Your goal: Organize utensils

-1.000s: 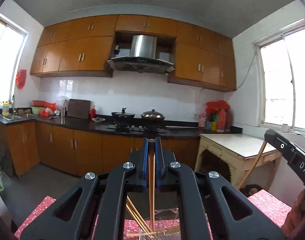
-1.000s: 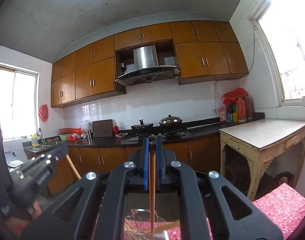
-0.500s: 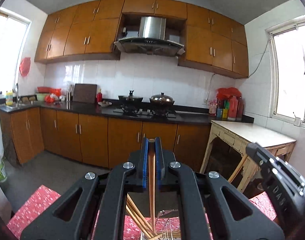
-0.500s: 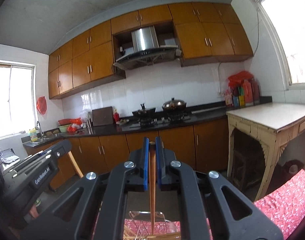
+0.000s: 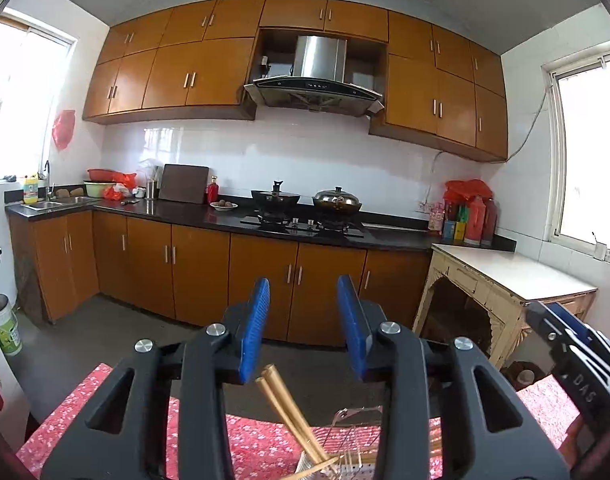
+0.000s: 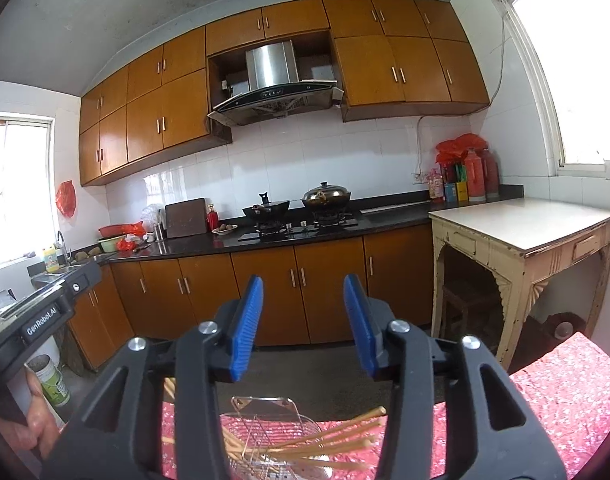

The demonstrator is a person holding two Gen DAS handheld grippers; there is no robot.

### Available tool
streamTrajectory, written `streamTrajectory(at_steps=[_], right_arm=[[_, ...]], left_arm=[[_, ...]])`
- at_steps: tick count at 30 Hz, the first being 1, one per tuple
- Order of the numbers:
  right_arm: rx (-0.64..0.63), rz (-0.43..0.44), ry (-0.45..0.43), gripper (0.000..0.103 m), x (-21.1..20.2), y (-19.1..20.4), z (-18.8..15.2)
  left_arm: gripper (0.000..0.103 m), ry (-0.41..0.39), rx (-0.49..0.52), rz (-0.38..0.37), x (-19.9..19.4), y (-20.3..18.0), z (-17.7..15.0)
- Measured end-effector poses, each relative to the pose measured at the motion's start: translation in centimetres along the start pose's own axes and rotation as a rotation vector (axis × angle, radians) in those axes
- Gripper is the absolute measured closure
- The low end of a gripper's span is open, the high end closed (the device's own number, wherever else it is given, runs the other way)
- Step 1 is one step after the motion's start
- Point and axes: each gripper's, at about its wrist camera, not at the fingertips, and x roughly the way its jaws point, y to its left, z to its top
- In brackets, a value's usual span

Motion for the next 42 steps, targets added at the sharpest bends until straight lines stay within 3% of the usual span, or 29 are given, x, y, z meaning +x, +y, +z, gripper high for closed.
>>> streamTrajectory(at_steps=[8,14,18,23,32,37,42], right_arm=[[0.003,0.013,0.046,0.035,-5.2,-0.4,-2.4],[-0.002,0.025,0.052,0.006,-9.8,0.1,-6.4],[-0.04,0.002,0.041,0.004,-12.3,1.1,-8.8],[-0.102,-0.055,0.051,0.004,-14.5,2.3,-11.9],[-0.121,-0.053,0.059,0.004,-17.3,3.4,-16.1],[-0.079,-0.041,0.098,0.004,-17.6,2.9,-17.2],[-0.072,-0.034,0.082,0.004,-18.4,3.1,-17.5]], left_arm=[[0.045,0.029,0.003,-0.006,-4.2,3.1,-1.8],[0.016,0.039,0.022,-0.032,-8.1,4.9,-5.5],[0.003,0.064,0.039,-0.043,-10.0,5.4,-8.4],[0.002,0.087,0.048,-0.035,-11.7,5.8,-11.3],[0.002,0.066,0.113,-0.004,-14.9,5.3,-14.6],[0.002,0.085,0.128,0.008,-15.7,5.2,-15.4],[0.002,0.106,0.11,-0.011,-16.0,5.7,-16.1]])
